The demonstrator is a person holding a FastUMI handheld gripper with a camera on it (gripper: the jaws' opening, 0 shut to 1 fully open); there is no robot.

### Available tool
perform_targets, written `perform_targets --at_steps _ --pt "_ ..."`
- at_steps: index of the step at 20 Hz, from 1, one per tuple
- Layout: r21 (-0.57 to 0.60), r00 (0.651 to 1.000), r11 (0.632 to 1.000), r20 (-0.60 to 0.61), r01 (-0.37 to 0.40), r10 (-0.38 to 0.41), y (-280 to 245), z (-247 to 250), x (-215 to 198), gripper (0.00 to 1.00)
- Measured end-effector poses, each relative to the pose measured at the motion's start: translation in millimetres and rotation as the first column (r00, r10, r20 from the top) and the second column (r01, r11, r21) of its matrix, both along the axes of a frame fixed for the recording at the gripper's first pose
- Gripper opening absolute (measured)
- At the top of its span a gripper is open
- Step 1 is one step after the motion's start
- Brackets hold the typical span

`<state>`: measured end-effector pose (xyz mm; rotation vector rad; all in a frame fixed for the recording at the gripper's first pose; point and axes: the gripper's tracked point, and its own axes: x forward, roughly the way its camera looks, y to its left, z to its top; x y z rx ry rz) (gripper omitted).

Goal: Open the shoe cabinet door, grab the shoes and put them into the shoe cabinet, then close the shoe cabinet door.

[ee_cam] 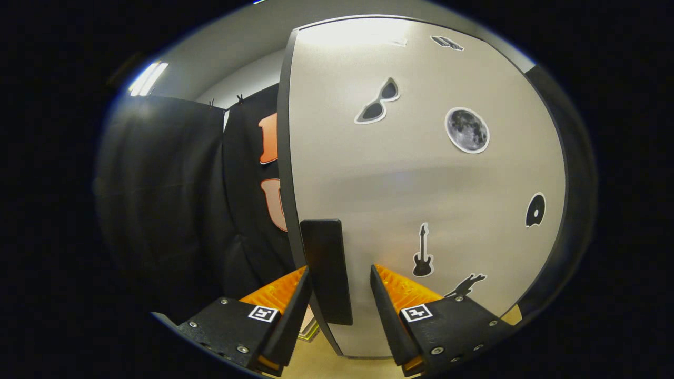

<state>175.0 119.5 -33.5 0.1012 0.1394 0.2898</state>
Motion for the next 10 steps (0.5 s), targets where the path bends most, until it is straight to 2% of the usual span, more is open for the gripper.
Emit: perform_targets --at_steps 4,10 --pt "-0.013 1.0 1.0 0.02 0.011 -0.011 -7.5 13.2 -28.4 0.71" --pt "-0.057 0.994 0.993 0.04 0.102 -0.1 -52.9 27.3 -92.4 0.7"
